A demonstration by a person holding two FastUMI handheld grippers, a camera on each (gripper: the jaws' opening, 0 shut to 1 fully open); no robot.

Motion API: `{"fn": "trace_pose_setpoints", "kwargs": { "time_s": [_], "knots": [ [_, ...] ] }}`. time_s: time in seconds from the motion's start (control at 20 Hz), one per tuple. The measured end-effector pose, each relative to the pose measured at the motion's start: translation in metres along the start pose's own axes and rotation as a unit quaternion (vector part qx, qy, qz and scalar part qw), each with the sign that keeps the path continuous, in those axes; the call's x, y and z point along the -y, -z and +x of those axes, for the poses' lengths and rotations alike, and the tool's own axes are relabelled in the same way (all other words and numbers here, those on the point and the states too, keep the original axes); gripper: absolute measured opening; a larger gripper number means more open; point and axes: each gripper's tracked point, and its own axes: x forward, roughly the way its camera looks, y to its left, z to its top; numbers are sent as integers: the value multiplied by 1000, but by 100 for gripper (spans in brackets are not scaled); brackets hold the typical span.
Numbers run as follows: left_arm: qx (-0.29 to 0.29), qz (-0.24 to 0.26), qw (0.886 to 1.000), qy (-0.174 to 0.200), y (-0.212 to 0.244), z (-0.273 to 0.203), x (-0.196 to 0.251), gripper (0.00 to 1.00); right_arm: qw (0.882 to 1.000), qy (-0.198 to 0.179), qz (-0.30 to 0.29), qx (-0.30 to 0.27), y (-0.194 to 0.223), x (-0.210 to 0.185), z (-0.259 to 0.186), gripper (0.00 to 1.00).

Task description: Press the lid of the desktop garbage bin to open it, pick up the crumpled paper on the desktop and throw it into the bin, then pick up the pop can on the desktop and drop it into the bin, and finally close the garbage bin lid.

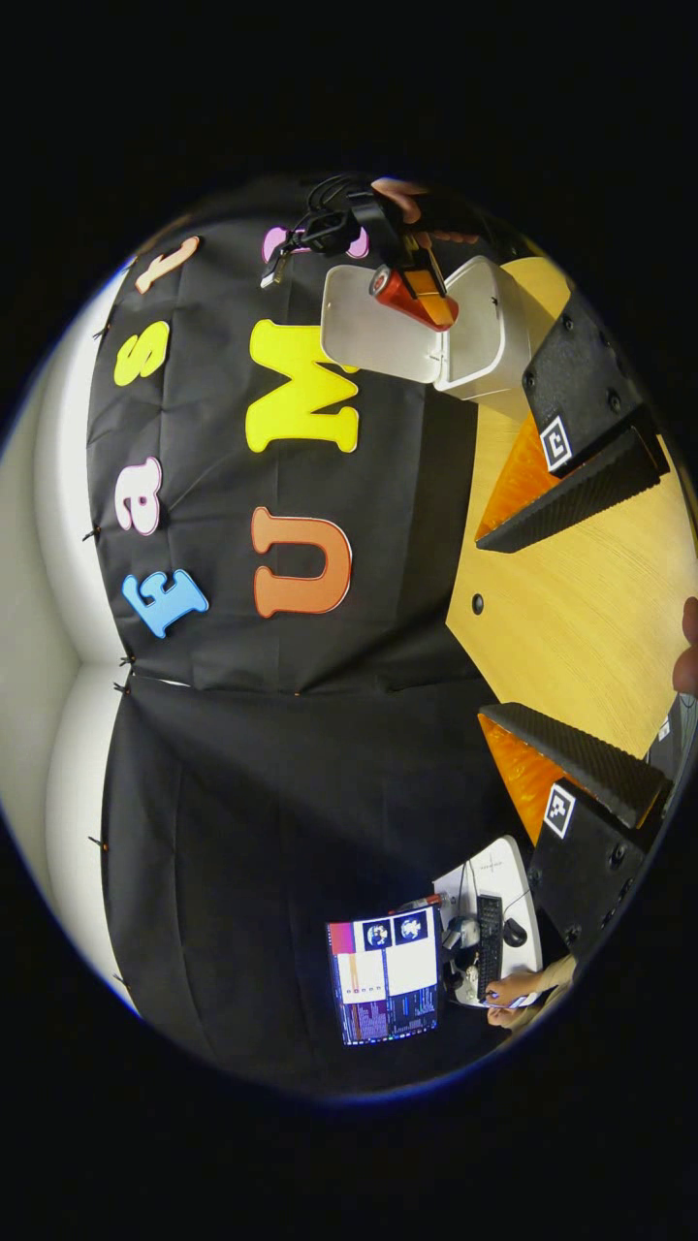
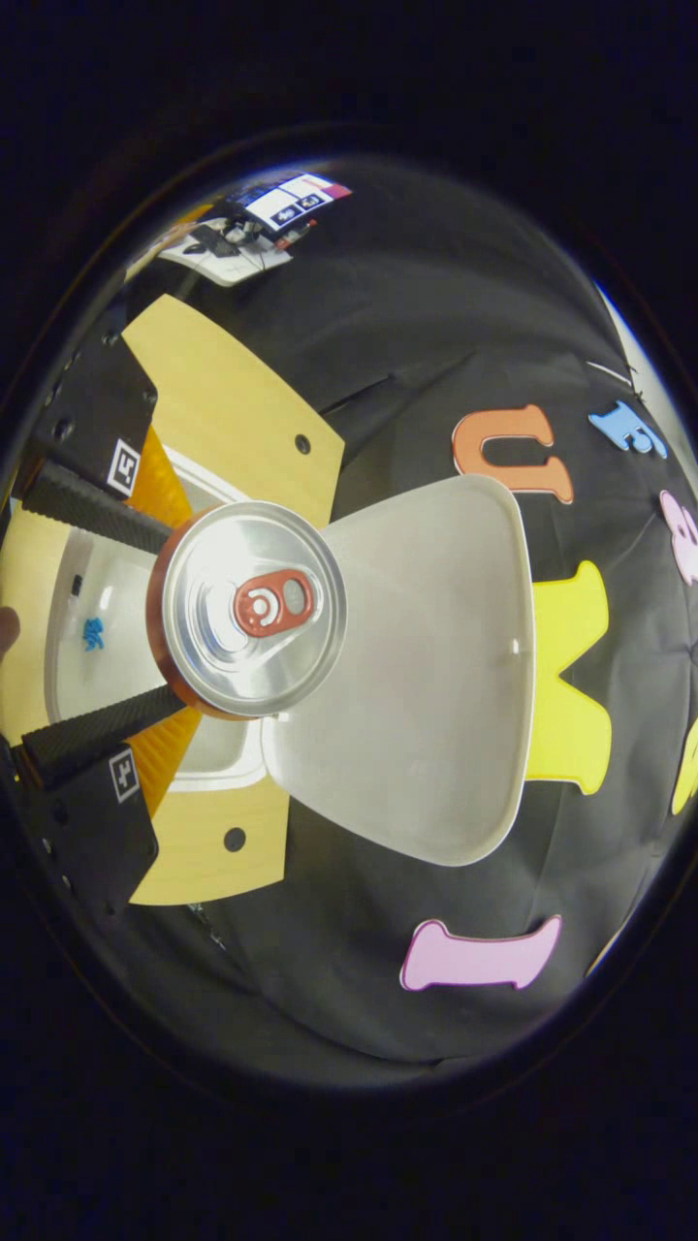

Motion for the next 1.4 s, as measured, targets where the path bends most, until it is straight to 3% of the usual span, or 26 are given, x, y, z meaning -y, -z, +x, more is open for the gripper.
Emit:
{"fn": "trace_pose_setpoints", "kwargs": {
  "time_s": [0.9, 1.4],
  "knots": [
    [7, 25, 999, 26, -3, 3, 14, 100, 999, 32, 17, 3, -6, 15, -1, 83],
    [11, 27, 998, 48, -3, 8, 31, 100, 997, 36, 29, 60, -32, 19, -34, 81]
  ]
}}
